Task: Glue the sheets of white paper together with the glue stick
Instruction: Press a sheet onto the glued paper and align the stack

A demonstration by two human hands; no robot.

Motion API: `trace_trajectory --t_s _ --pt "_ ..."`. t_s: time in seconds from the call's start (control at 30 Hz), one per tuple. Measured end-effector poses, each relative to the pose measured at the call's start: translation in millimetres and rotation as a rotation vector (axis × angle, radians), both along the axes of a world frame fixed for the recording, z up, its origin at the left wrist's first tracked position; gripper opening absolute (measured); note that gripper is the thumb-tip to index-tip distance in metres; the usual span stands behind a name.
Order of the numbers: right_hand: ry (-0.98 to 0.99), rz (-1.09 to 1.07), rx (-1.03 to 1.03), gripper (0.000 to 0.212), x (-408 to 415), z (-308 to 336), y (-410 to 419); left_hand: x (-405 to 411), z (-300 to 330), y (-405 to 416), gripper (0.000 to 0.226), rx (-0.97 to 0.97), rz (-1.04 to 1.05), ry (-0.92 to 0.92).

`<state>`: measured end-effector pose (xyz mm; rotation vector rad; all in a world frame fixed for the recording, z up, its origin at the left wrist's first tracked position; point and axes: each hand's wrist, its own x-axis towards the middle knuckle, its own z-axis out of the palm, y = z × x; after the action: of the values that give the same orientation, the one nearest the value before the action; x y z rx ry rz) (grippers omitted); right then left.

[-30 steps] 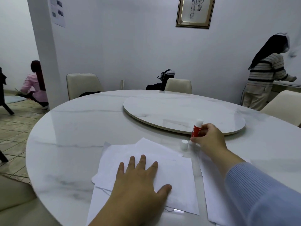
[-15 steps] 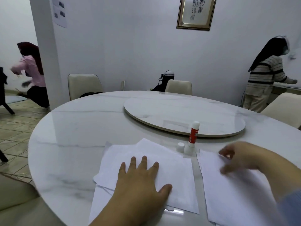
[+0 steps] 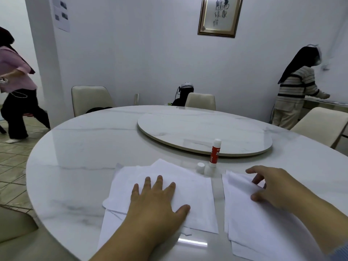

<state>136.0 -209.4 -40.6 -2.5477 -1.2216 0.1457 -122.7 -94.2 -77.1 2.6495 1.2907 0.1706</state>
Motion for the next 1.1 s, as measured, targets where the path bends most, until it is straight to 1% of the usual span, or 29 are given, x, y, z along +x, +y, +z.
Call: trace_trajectory --t_s 0.07,0.13,0.23,0.33,0.4,0.47,0.5,0.53,0.57,0.63,0.67,0.7,0.77,0.83,0.9,0.97,1.0,1.07,1.1 --pt "-0.001 0.026 0.02 0.063 4 0 -2 0 0 0 0.071 -0.007 0.0 -0.003" --pt "0.006 0.062 0.032 0.053 7 1 -6 0 1 0 0.07 -0.003 -0.002 -0.01" --pt "-0.009 0.123 0.135 0.037 10 8 -14 -1 2 0 0.069 0.019 -0.002 -0.026" --pt "0.015 0.15 0.201 0.032 7 21 -23 0 3 -2 0.067 0.017 -0.011 -0.088" --pt "0.021 0.144 0.225 0.028 5 33 -30 -1 7 -4 0.063 -0.013 -0.033 -0.224" --pt "0.034 0.148 0.316 0.027 3 47 -39 -3 13 -9 0.053 -0.113 -0.077 -0.441" --pt "0.048 0.154 0.394 0.028 2 55 -44 -4 18 -13 0.047 -0.172 -0.114 -0.56" --pt "0.091 0.159 0.489 0.026 -1 63 -48 -5 24 -18 0.04 -0.229 -0.158 -0.665" --pt "0.167 0.173 0.586 0.03 -5 70 -52 -5 32 -25 0.033 -0.296 -0.206 -0.734" --pt "0.314 0.215 0.758 0.053 -15 83 -58 -2 46 -39 0.03 -0.49 -0.291 -0.803" --pt "0.368 0.235 0.846 0.058 -19 88 -59 0 51 -46 0.034 -0.607 -0.332 -0.829" --pt "0.424 0.261 0.911 0.056 -24 92 -59 3 55 -52 0.039 -0.702 -0.381 -0.855" --pt "0.558 0.317 0.993 0.042 -37 99 -58 9 59 -61 0.047 -0.791 -0.476 -0.948" --pt "0.659 0.313 1.081 0.032 -50 101 -57 14 62 -67 0.046 -0.838 -0.501 -1.046" --pt "0.74 0.267 1.173 0.033 -59 99 -55 18 62 -68 0.04 -0.907 -0.513 -1.167" --pt "0.841 0.296 1.222 0.047 -61 95 -55 18 65 -67 0.028 -0.971 -0.531 -1.319" --pt "0.915 0.347 1.221 0.057 -61 90 -55 16 68 -66 0.024 -0.957 -0.531 -1.383" --pt "1.08 0.525 1.111 0.076 -64 79 -54 9 80 -59 0.024 -0.897 -0.517 -1.49" --pt "1.216 0.658 1.036 0.078 -67 72 -52 4 88 -54 0.026 -0.875 -0.507 -1.531"
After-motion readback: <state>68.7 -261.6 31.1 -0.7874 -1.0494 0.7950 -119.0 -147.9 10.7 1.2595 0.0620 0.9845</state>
